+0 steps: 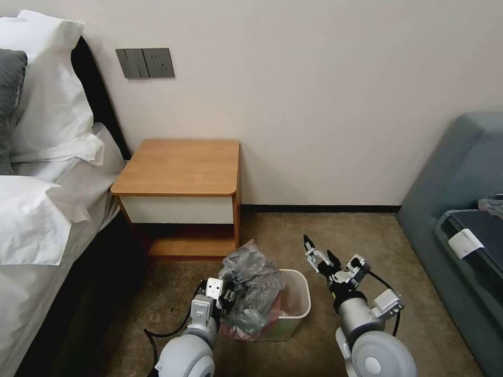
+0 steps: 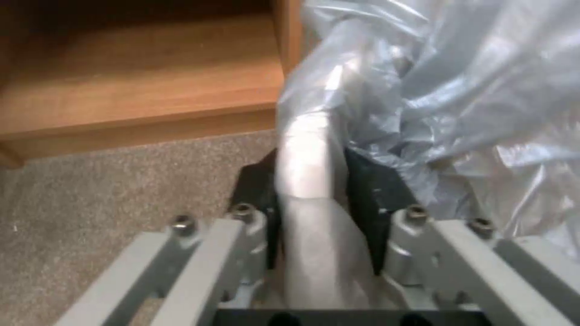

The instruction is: Pick up the garbage bag from the table and place it over the trash can.

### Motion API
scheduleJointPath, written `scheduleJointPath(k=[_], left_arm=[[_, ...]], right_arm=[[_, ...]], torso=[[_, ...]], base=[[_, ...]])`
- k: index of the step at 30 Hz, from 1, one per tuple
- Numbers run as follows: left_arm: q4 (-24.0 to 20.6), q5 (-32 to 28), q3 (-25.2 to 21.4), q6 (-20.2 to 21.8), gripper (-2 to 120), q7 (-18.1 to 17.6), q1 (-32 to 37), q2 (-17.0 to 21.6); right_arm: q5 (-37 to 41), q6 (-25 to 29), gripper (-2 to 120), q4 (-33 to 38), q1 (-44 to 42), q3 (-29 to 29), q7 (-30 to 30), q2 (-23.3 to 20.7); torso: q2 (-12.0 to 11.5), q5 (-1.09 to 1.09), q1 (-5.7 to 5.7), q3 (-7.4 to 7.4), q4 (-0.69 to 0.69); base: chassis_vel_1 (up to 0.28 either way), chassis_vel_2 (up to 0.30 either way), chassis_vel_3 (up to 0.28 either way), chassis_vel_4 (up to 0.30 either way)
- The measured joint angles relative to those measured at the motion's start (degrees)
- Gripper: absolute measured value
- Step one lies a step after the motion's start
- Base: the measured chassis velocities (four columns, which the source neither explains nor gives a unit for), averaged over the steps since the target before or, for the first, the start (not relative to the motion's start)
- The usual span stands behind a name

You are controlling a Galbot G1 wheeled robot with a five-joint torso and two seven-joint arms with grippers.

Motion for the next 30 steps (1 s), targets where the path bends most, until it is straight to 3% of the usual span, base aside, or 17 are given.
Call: scheduleJointPath(k=[2, 7, 8, 13, 16, 24, 30], left_arm=[[0.12, -0.14, 0.00, -0.90, 17, 0.42, 0.12, -0.03], [0.77, 3.02, 0.09, -8.95, 9, 1.72, 1.37, -0.30], [0.77, 3.02, 0.09, -8.95, 9, 1.72, 1.37, -0.30], [0.45, 5.82, -2.26, -17.18, 5, 1.81, 2.25, -1.19], [-0.14, 8.13, -4.65, -21.90, 5, 3.86, 2.30, -1.56], [-2.51, 8.32, -9.47, -24.26, 5, 5.07, 3.69, -3.09], [-3.67, 7.98, -11.72, -24.83, 5, 5.18, 4.02, -4.18]], right_arm=[[0.01, 0.03, 100, 0.11, -0.03, 0.17, -0.09, -0.03], [1.69, -0.81, 100, 2.07, 0.73, 0.33, -0.21, -0.46], [1.69, -0.81, 100, 2.07, 0.73, 0.33, -0.21, -0.46], [3.72, -4.06, 100, 6.06, 2.96, -2.03, -1.90, -3.03], [6.83, -6.49, 100, 9.88, 3.92, -5.50, -1.75, -5.84], [10.80, -9.96, 100, 11.15, 6.11, -11.24, -4.60, -10.08], [8.13, -11.68, 100, 9.36, 7.55, -13.96, -5.09, -10.52]], torso=[[0.00, 0.00, 0.00, 0.00, 0.00], [0.00, -0.06, 0.00, 0.01, -0.02], [0.00, -0.06, 0.00, 0.01, -0.02], [0.00, -0.02, 0.00, 0.02, 0.00], [0.00, -0.02, 0.00, 0.01, 0.00], [0.00, -0.02, 0.00, 0.01, 0.00], [0.00, -0.02, 0.00, 0.01, 0.00]], base=[[0.000, 0.000, 0.000, 0.000], [0.000, 0.000, 0.000, 0.000], [0.000, 0.000, 0.000, 0.000], [0.000, 0.000, 0.000, 0.000], [0.000, 0.000, 0.000, 0.000], [0.000, 0.000, 0.000, 0.000], [0.000, 0.000, 0.000, 0.000]])
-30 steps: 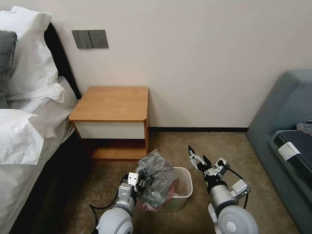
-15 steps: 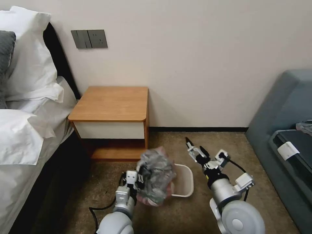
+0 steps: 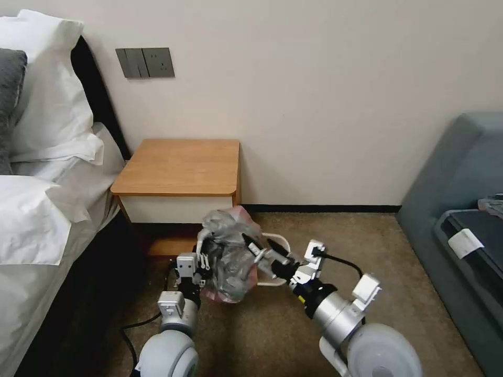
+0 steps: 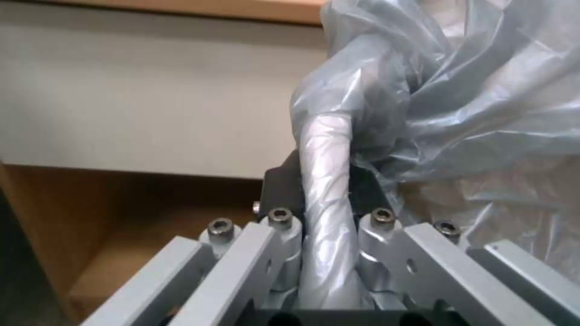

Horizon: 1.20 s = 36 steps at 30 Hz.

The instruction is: Pick up the garbage bag from the table and place it over the trash can.

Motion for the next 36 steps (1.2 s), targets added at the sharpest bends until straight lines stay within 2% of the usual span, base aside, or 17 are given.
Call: scheduleJointPath(k=[5, 14, 26, 29, 30, 32, 33, 36], left_arm=[[-1.88, -0.61, -1.74, -0.33, 5, 0.74, 1.13, 0.09], [-3.94, -0.25, -3.34, -1.52, 5, 2.10, 4.17, 0.60], [-5.22, -0.07, -3.69, -1.72, 5, 2.82, 5.33, 0.53], [-5.47, -0.16, -3.71, -1.58, 5, 3.04, 5.62, 0.25], [-5.47, -0.16, -3.71, -1.58, 5, 3.04, 5.62, 0.25], [-5.49, -1.33, -3.69, -1.13, 5, 3.08, 5.65, -0.07], [-5.49, -1.33, -3.69, -1.13, 5, 3.08, 5.65, -0.07], [-5.01, -4.02, -3.52, 0.09, 5, 2.76, 5.25, -0.35]], right_arm=[[-9.50, -0.22, 100, -4.82, 1.95, -2.28, -0.74, -0.15], [-13.83, 0.70, 100, -9.17, 6.69, -5.17, 0.77, 1.51], [-13.76, 2.10, 100, -14.58, 11.55, -6.80, 1.71, 2.84], [-12.91, 2.74, 88, -15.34, 11.89, -7.18, 1.74, 2.91], [-12.91, 2.74, 88, -15.34, 11.89, -7.18, 1.74, 2.91], [-13.08, 3.36, 77, -15.89, 11.66, -7.16, 0.96, 2.94], [-13.08, 3.36, 77, -15.89, 11.66, -7.16, 0.96, 2.94], [-13.63, 4.12, 62, -16.64, 11.28, -6.59, -0.57, 3.46]], torso=[[0.00, 0.00, 0.00, 0.00, 0.00], [0.00, 0.00, 0.00, 0.00, 0.00], [0.00, 0.00, 0.00, 0.00, 0.00], [0.00, 0.00, 0.00, 0.00, 0.00], [0.00, 0.00, 0.00, 0.00, 0.00], [0.00, 0.00, 0.00, 0.00, 0.00], [0.00, 0.00, 0.00, 0.00, 0.00], [0.00, 0.00, 0.00, 0.00, 0.00]], base=[[0.000, 0.000, 0.000, 0.000], [0.000, 0.000, 0.000, 0.000], [0.000, 0.000, 0.000, 0.000], [0.000, 0.000, 0.000, 0.000], [0.000, 0.000, 0.000, 0.000], [0.000, 0.000, 0.000, 0.000], [0.000, 0.000, 0.000, 0.000], [0.000, 0.000, 0.000, 0.000]])
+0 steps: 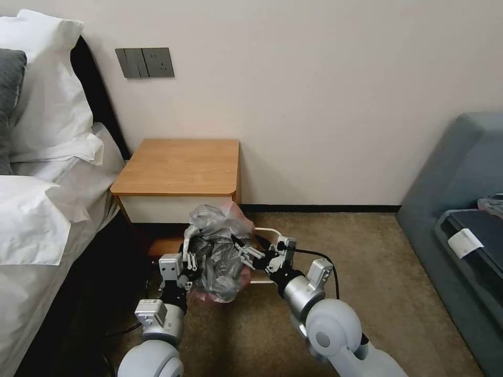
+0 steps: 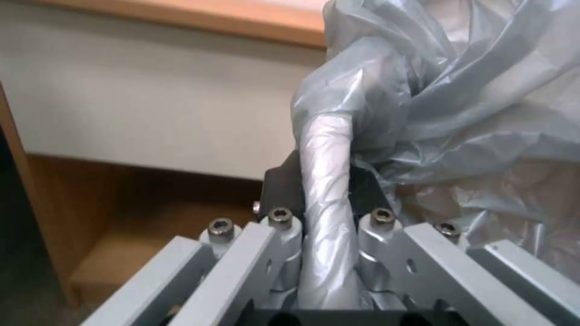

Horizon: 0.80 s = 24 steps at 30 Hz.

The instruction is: Pick up the garbage bag from the table and place it over the trash can.

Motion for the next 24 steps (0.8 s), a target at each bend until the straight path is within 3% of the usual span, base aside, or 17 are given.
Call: scheduleJointPath(k=[2, 4, 18, 24], left_arm=[[-0.01, -0.79, -0.06, 0.39, 5, -0.10, -0.07, -0.01], [-0.28, -2.09, -0.34, 0.93, 5, -0.21, -0.05, 0.11], [-1.33, -5.53, -3.06, 1.95, 5, -0.58, -0.43, 0.94], [-2.78, -8.65, -3.07, 3.92, 5, -2.19, -0.39, 1.02]], right_arm=[[-0.35, 0.30, 59, -0.21, -0.12, 0.16, -0.60, 0.24], [-0.82, 0.56, 47, -0.34, -0.22, 0.27, -1.45, 0.60], [-0.75, 0.76, 0, 1.37, 0.35, -0.60, -1.85, 0.27], [-0.65, 0.83, 0, 3.50, 0.18, 0.78, -2.10, 0.51]], torso=[[0.00, 0.01, 0.00, 0.00, 0.00], [0.00, 0.00, 0.00, 0.00, 0.00], [0.00, 0.01, 0.00, 0.00, 0.01], [0.00, 0.01, 0.00, 0.00, 0.01]], base=[[0.000, 0.000, 0.000, 0.000], [0.000, 0.000, 0.000, 0.000], [0.000, 0.000, 0.000, 0.000], [0.000, 0.000, 0.000, 0.000]])
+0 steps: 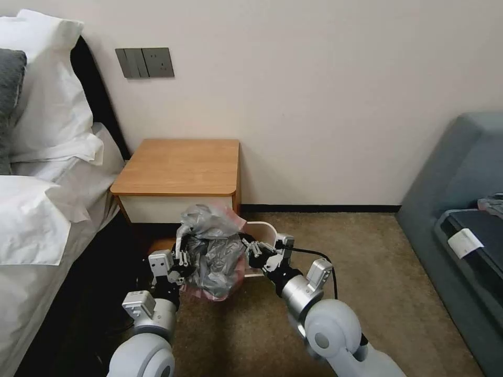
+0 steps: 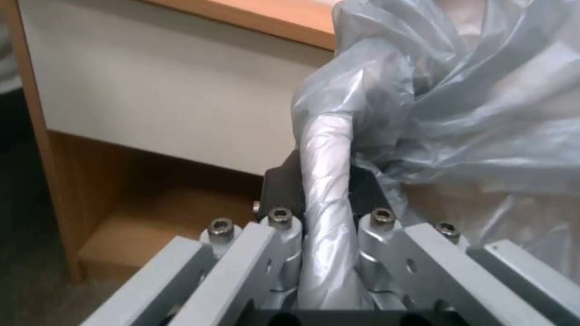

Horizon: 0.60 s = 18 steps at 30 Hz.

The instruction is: Pick up the garbage bag from the table and place it over the trash can.

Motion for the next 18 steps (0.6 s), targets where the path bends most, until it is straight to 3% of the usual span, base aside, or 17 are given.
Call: scheduleJointPath(k=[11, 18], left_arm=[[-0.78, -0.75, 0.47, 0.45, 5, -0.61, 0.46, -0.38], [-0.83, -0.97, -0.06, 0.29, 5, -0.59, 0.54, -0.09]], right_arm=[[1.90, -0.64, 0, 6.65, -2.33, 4.91, -0.94, -2.17], [6.94, -2.84, 0, 8.57, -1.77, 10.46, 0.56, -3.29]], torso=[[0.00, 0.00, 0.00, 0.00, 0.00], [0.00, 0.00, 0.00, 0.00, 0.00]], base=[[0.000, 0.000, 0.000, 0.000], [0.000, 0.000, 0.000, 0.000]])
